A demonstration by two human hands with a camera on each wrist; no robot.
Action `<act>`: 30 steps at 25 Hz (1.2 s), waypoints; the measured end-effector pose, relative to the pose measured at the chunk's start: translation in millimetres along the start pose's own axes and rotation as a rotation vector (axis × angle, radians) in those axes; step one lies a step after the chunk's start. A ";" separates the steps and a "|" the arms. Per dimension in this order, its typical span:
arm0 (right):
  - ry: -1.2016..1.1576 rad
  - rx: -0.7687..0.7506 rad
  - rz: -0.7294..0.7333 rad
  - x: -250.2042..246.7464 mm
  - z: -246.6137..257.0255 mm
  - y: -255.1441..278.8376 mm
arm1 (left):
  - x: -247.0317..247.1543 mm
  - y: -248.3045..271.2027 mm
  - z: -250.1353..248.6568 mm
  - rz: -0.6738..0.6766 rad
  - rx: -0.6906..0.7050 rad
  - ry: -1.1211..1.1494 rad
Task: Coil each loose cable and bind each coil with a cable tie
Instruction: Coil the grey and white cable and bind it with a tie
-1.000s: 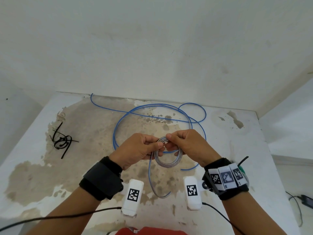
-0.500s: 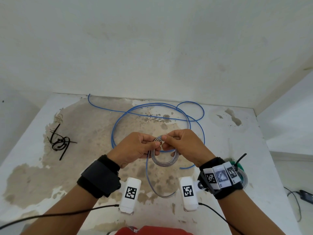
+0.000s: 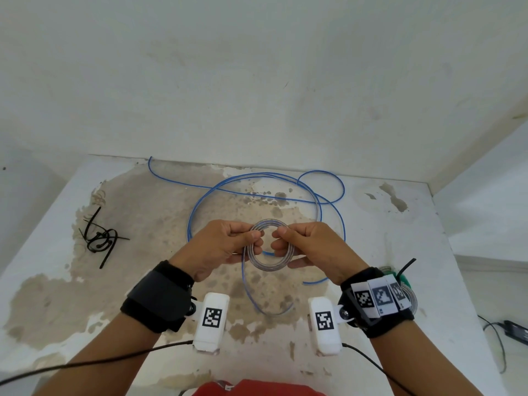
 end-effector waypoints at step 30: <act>-0.198 -0.101 -0.222 13.2 -2.7 -16.1 | 8.8 -6.6 1.3 -0.419 0.215 0.419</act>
Point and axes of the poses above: each hand's wrist, its own y-axis away from the middle knuckle, its own x-axis out of the palm, z = x × y, the point moved 5 cm from there along -y, towards the middle knuckle, and after that the axes turned 7 degrees about x, right-handed, at the moved point
